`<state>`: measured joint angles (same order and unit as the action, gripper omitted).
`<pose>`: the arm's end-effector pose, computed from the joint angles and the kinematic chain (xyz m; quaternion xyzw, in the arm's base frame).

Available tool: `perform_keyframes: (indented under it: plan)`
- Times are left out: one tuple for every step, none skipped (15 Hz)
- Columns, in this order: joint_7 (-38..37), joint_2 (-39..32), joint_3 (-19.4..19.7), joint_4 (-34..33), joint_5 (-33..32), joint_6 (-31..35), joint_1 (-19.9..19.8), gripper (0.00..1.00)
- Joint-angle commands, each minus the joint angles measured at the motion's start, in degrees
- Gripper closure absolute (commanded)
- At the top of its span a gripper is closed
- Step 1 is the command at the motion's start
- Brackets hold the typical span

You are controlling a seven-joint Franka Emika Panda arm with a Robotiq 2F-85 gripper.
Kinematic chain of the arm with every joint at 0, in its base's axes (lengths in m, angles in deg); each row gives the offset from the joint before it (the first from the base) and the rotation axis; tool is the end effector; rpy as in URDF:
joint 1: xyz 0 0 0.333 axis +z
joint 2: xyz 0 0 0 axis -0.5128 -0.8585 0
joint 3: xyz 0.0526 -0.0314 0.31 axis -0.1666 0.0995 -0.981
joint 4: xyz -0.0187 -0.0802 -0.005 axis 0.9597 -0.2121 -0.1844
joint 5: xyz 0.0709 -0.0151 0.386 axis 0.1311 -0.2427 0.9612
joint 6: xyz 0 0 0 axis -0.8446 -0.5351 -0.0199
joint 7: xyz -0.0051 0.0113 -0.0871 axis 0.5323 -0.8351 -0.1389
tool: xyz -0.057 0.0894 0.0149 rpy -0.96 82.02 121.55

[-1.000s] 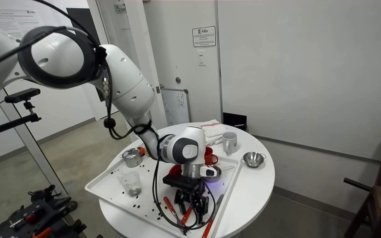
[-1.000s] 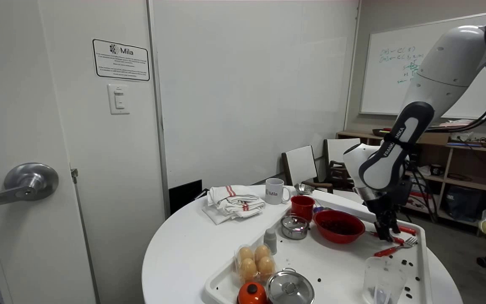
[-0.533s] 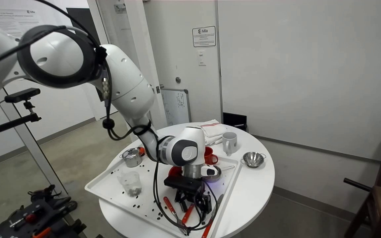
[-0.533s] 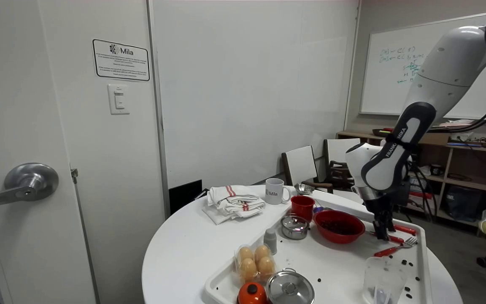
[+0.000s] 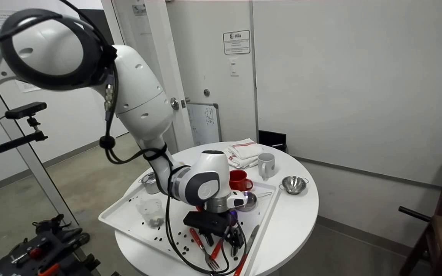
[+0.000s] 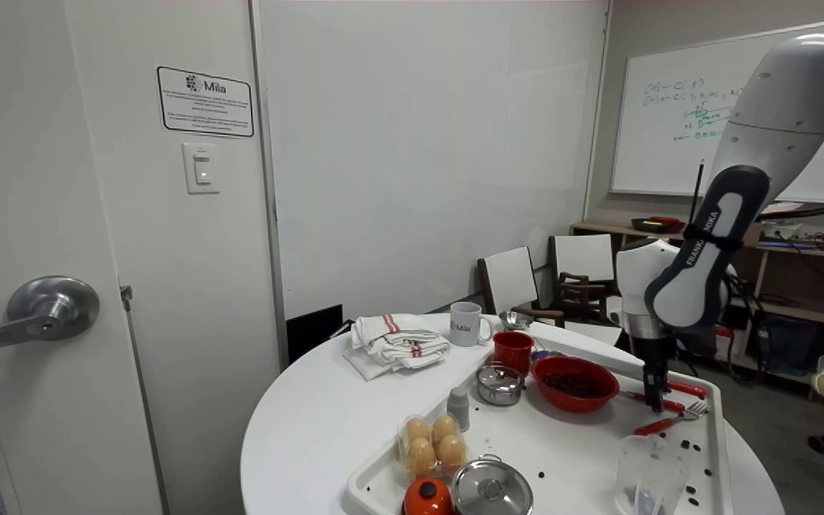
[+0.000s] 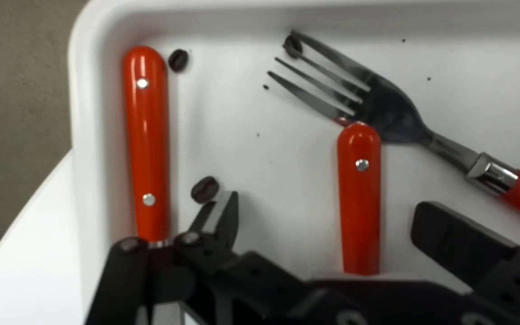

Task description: Use the spoon to mix the contents in the orange bowl

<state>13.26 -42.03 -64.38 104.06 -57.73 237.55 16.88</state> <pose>0.5072 -0.2009 -0.0137 0.9914 0.0366 -0.1114 0.0585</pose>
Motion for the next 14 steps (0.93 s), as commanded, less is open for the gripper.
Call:
perform_keyframes:
  plan:
    - [3.5, 4.1, -2.1, 7.9, 0.6, 7.3, -3.1, 0.0]
    - [4.1, 4.6, -2.6, 9.3, 0.7, 8.9, -3.8, 0.0]
    - [4.5, 5.1, -3.0, 10.5, 0.7, 10.2, -4.5, 0.0]
    - [4.9, 5.4, -3.5, 11.6, 0.8, 11.4, -5.2, 0.0]
    - [5.3, 5.6, -3.9, 12.3, 0.9, 12.4, -5.8, 0.19]
    - [5.5, 5.9, -4.3, 13.1, 0.9, 13.2, -6.3, 0.26]
    - [5.6, 6.1, -4.5, 13.7, 0.8, 14.0, -6.7, 0.34]
    - [5.9, 6.3, -4.9, 14.3, 0.8, 14.5, -7.2, 0.42]
    - [5.9, 6.6, -5.1, 14.8, 0.8, 15.1, -7.5, 0.5]
    - [6.0, 6.8, -5.3, 15.2, 0.8, 15.4, -7.9, 0.57]
    - [6.1, 7.0, -5.5, 15.5, 0.8, 15.5, -8.1, 0.64]
    - [6.3, 7.2, -5.9, 15.7, 0.8, 15.5, -8.6, 0.72]
    - [6.6, 7.4, -6.4, 15.9, 0.9, 15.4, -9.2, 0.79]
    - [6.9, 7.7, -6.9, 16.1, 1.0, 15.2, -9.8, 0.87]
